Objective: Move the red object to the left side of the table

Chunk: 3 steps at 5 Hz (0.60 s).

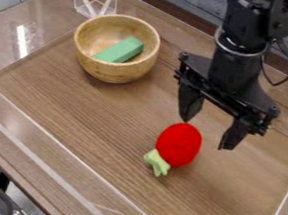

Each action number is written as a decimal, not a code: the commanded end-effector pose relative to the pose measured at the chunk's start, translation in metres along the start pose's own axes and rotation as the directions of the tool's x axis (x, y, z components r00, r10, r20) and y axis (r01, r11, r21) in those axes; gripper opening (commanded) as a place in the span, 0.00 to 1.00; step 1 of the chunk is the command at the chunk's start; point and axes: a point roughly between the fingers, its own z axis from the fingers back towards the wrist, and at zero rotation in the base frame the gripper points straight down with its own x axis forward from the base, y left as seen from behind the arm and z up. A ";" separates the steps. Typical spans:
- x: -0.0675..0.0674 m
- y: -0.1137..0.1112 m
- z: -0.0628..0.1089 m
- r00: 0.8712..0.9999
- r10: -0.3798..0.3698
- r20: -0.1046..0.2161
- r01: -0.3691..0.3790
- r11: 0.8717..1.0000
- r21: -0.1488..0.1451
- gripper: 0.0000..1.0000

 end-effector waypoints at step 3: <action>0.003 0.026 -0.028 0.999 -0.042 -0.023 0.041 0.999 -0.017 1.00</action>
